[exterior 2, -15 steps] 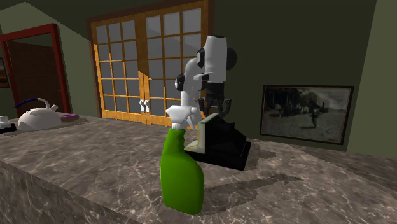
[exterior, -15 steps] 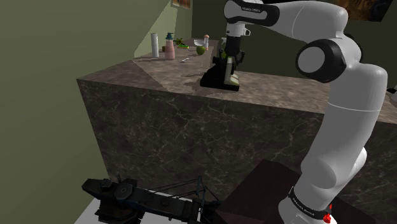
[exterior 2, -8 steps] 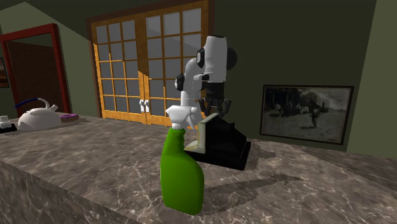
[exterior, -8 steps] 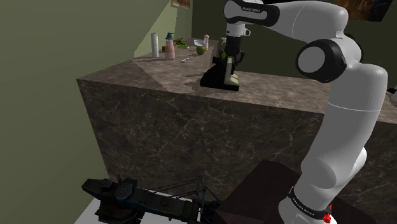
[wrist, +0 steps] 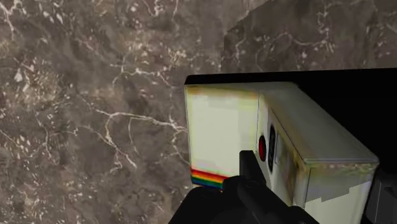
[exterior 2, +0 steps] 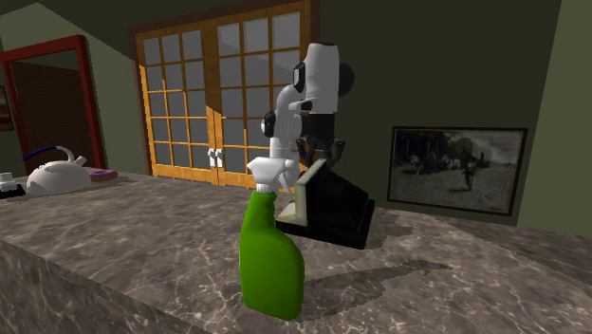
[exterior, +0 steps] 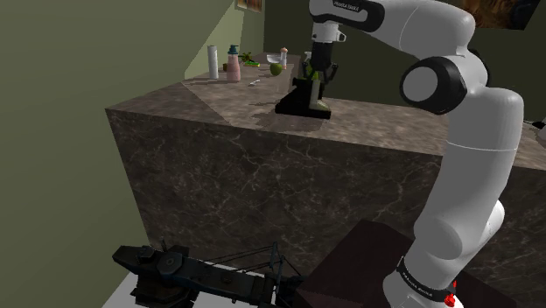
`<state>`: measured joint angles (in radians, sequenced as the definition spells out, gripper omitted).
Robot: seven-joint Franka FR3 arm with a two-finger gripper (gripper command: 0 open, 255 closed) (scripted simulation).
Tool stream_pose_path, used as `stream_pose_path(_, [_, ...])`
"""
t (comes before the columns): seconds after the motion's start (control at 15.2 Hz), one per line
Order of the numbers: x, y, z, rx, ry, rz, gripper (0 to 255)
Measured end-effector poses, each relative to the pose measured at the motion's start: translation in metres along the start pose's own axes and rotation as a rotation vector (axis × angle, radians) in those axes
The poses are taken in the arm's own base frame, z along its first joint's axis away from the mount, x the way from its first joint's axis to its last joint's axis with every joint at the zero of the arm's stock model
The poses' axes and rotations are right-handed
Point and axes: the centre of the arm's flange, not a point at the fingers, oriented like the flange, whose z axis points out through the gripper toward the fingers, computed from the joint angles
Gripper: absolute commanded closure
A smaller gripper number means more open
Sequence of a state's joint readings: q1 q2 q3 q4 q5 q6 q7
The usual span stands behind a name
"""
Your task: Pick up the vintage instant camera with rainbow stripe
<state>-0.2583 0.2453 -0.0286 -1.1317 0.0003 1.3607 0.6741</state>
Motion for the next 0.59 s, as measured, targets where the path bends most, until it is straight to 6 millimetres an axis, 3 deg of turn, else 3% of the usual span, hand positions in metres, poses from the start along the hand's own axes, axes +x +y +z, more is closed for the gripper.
stream_pose_path(0.59, [0.002, 0.000, -0.045, -0.001, -0.002, -0.001, 255])
